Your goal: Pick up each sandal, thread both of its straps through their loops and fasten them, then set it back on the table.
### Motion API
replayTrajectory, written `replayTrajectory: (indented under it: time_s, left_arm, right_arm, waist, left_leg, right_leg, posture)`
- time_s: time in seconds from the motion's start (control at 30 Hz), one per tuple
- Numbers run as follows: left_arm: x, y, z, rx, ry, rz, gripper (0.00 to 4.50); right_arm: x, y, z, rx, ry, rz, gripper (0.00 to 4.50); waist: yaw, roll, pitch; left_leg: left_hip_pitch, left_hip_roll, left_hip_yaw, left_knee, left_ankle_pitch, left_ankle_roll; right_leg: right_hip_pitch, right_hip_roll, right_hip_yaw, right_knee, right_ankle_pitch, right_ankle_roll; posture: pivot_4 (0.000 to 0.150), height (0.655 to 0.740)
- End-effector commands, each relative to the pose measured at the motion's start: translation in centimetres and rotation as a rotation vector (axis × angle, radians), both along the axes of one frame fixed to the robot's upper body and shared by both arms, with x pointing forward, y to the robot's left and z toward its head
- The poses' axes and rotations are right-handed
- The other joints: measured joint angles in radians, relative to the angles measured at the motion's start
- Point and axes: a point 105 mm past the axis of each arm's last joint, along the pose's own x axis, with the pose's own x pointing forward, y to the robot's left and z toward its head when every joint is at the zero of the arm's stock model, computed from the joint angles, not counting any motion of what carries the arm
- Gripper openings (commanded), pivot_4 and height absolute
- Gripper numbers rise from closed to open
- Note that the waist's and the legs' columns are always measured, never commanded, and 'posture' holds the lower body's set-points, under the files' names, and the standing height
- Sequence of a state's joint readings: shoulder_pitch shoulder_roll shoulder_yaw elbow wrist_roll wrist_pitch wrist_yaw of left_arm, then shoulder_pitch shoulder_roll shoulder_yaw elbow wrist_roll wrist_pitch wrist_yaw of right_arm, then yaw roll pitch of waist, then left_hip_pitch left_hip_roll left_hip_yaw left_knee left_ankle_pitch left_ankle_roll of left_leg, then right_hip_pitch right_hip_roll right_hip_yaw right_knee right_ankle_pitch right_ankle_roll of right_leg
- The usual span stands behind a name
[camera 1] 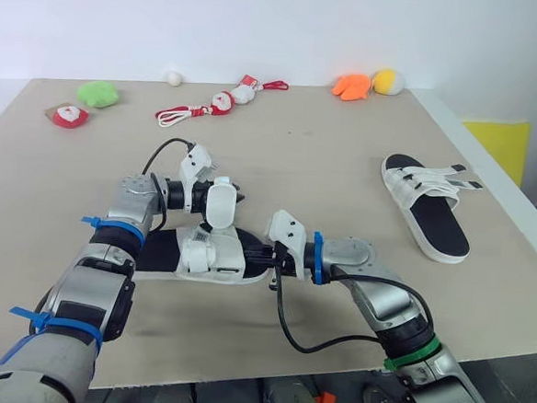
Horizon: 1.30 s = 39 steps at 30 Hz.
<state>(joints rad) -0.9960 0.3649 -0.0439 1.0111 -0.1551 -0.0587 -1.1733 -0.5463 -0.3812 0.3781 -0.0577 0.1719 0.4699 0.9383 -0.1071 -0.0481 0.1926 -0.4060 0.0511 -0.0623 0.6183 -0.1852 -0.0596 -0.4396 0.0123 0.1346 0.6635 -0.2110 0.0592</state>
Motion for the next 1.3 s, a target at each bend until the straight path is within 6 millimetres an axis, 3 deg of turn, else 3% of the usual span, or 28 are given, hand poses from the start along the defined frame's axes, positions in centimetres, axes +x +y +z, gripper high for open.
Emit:
replayTrajectory:
  time_s: [0.03,0.13,0.43,0.57,0.7,0.9,1.17,1.27,1.3]
  left_arm:
    - [0.1,-0.6,1.3,0.027,-0.096,-0.032,0.05]
    - [0.0,-0.6,2.5,0.077,-0.250,-0.041,0.05]
    - [-1.3,0.1,8.1,0.308,-0.966,-0.028,0.05]
    - [-2.9,-0.2,9.9,0.401,-1.259,-0.091,0.05]
    - [-5.9,-1.6,11.7,0.429,-1.588,-0.227,0.05]
    - [-10.1,-3.9,11.7,0.329,-1.855,-0.419,0.05]
    - [-14.0,-4.7,9.9,0.159,-1.964,-0.543,0.05]
    - [-14.3,-4.7,9.8,0.151,-1.971,-0.552,0.90]
    - [-14.4,-4.7,9.8,0.145,-1.975,-0.554,1.48]
  right_arm:
    - [0.2,-0.4,-0.9,-0.029,0.023,-0.032,0.00]
    - [0.2,-0.4,-0.9,-0.029,0.022,-0.029,0.00]
    - [0.0,-0.3,-1.1,-0.032,0.025,-0.020,0.00]
    - [-0.2,-0.3,-1.1,-0.034,0.029,-0.013,0.00]
    - [-0.2,-0.1,-1.1,-0.036,0.029,-0.006,0.00]
    - [-0.2,0.0,-1.2,-0.041,0.027,0.004,0.00]
    - [-0.2,-0.1,-1.2,-0.050,0.026,0.012,0.00]
    - [-0.2,-0.1,-1.2,-0.053,0.026,0.015,0.00]
    - [-0.2,-0.1,-1.2,-0.053,0.026,0.016,0.00]
  waist:
    - [0.000,0.000,0.000]
    - [0.000,0.000,0.000]
    - [0.001,0.000,0.000]
    - [0.003,0.000,0.000]
    - [0.004,0.000,0.000]
    - [0.005,0.000,0.000]
    - [0.005,0.000,0.000]
    - [0.007,0.000,0.000]
    - [0.007,0.000,0.000]
  left_leg:
    - [0.000,0.000,0.000,0.000,0.000,0.000]
    - [0.000,0.000,-0.001,0.000,0.000,0.000]
    - [0.000,0.000,-0.001,0.000,0.000,0.000]
    - [0.000,0.000,-0.001,0.000,0.000,0.000]
    - [0.000,0.000,-0.001,0.000,0.000,0.000]
    - [0.000,0.000,0.000,0.000,0.000,0.000]
    - [0.000,0.001,0.001,0.000,0.000,0.000]
    - [0.000,0.000,0.001,0.001,0.000,0.000]
    - [0.000,0.000,0.001,0.001,0.000,0.000]
  right_leg:
    - [0.000,0.000,0.000,0.000,0.000,0.000]
    - [0.000,0.000,0.000,0.000,0.000,0.000]
    - [0.000,0.000,0.000,0.000,0.001,0.001]
    - [0.000,0.000,0.000,0.000,0.001,0.002]
    - [0.000,0.000,0.000,0.000,0.001,0.002]
    - [0.000,0.000,0.000,0.000,0.001,0.003]
    - [0.000,0.000,0.001,0.000,0.002,0.003]
    - [0.000,-0.001,0.001,0.000,0.002,0.003]
    - [0.000,-0.001,0.001,0.000,0.002,0.003]
  posture:
    - [0.150,0.7400]
    - [0.150,0.7400]
    - [0.150,0.7400]
    - [0.150,0.7400]
    - [0.150,0.7400]
    - [0.150,0.7400]
    - [0.150,0.7400]
    - [0.150,0.7400]
    - [0.150,0.7400]
